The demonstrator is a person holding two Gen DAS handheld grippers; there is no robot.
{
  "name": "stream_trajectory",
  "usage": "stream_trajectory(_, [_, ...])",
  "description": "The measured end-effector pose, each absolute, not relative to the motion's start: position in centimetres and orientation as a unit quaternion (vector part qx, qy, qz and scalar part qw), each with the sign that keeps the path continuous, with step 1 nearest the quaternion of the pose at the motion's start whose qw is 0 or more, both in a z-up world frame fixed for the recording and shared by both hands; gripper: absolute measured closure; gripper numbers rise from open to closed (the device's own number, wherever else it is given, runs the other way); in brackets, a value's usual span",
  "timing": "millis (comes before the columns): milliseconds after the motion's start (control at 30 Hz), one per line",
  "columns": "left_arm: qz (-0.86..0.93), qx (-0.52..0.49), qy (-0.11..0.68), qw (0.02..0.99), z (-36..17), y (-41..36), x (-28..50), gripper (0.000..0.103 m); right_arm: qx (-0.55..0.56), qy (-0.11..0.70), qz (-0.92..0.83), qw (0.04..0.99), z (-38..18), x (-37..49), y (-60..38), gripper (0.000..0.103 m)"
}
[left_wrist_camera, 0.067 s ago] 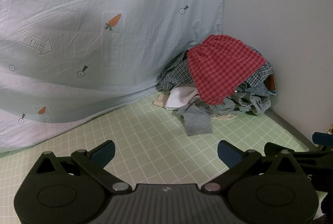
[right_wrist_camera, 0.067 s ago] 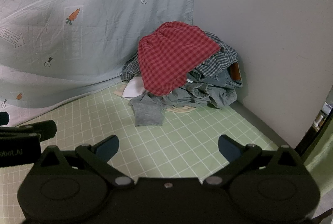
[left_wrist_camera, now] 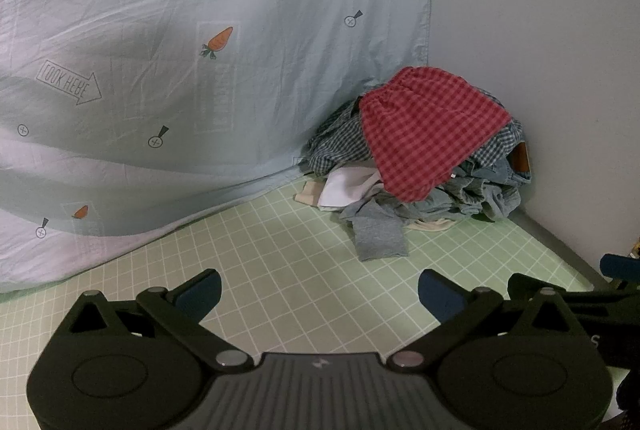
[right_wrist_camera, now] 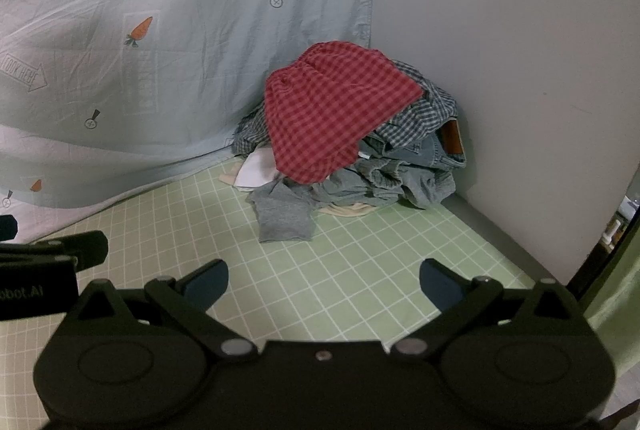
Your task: Fold clothes
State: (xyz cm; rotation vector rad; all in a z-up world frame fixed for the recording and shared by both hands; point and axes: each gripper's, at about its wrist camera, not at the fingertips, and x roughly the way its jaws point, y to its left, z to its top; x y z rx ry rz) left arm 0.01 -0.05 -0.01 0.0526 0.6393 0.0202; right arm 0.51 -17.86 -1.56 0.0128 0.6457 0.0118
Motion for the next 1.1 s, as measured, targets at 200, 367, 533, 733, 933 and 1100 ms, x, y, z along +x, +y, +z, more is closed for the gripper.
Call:
stream_trajectory(200, [0.01,0.028,0.314,0.949,-0.05,-0.21,0.05,0.0,0.006,0.318,0.006,0.948,-1.46,0.59,-17.9,0.0])
stream_trajectory(367, [0.009,0.026,0.313,0.949,-0.28,0.09,0.0,0.0,0.005,0.318,0.007,0.948,-1.53,0.77,-18.06,0.0])
stream_trajectory(533, [0.009,0.023,0.311,0.95,-0.51,0.34,-0.3,0.0,0.005,0.317,0.005,0.948,-1.48,0.59,-17.89,0.0])
stream_trajectory(733, [0.011,0.021,0.313,0.95,-0.65,0.42,-0.51,0.0,0.004,0.316,0.004,0.949,-1.63,0.59,-17.8,0.0])
stream_trajectory(933, [0.013,0.018,0.316,0.949,-0.61,0.65,-0.33,0.0,0.005,0.318,0.003,0.948,-1.74,0.71,-17.75,0.0])
stream_trajectory(1100, [0.013,0.016,0.318,0.948,-0.55,0.73,-0.2,0.0,0.005,0.318,0.003,0.948,-1.77,0.66,-17.81,0.0])
